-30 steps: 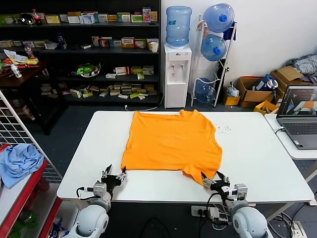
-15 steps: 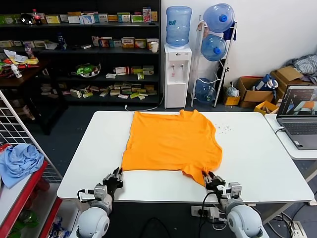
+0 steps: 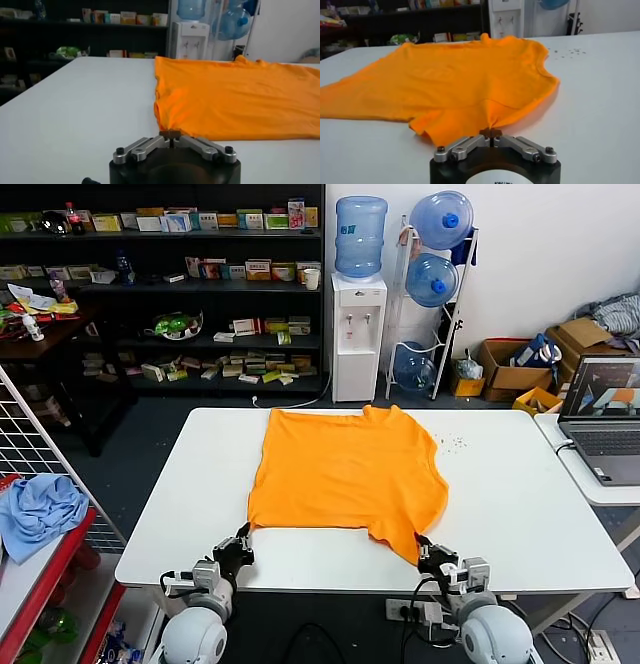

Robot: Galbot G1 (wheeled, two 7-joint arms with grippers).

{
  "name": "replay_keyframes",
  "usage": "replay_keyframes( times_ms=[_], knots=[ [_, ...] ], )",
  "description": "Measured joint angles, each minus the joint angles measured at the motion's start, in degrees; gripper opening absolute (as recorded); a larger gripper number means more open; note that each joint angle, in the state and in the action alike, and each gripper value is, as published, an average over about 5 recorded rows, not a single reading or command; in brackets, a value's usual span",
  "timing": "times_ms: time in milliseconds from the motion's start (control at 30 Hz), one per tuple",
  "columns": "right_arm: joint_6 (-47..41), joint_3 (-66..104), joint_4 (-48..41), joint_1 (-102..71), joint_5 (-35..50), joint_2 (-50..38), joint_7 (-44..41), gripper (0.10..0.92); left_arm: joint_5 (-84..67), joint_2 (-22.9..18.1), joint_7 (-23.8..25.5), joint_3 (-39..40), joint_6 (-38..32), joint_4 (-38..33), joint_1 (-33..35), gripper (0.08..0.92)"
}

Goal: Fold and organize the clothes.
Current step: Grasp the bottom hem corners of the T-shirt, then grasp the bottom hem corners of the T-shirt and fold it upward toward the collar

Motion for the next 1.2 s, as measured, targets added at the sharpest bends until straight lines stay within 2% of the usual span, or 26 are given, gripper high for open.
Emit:
replay_keyframes(
  times_ms=[367, 800, 1000, 1200],
  knots=[
    [0.4, 2.8, 7.1, -7.0, -2.9, -2.4, 0.6, 0.124, -0.7, 3.3, 0.0, -0.6, 0.0, -4.3, 2.9, 0.089],
    [3.6, 5.8, 15.0, -15.8, -9.6, -4.6, 0.9, 0.124, 1.4, 4.3, 0.8, -2.5, -1.6, -12.6, 11.6, 0.089],
    [6.3, 5.7, 14.8, -15.0, -11.3, -6.3, 0.3, 0.124, 3.3, 3.9, 1.0, -2.2, -2.7, -14.1, 12.8, 0.089],
    [10.5, 4.4, 10.1, -10.0, -12.1, -7.1, 0.0, 0.124, 5.3, 2.5, 1.2, -1.6, -4.0, -12.5, 10.5, 0.089]
  ],
)
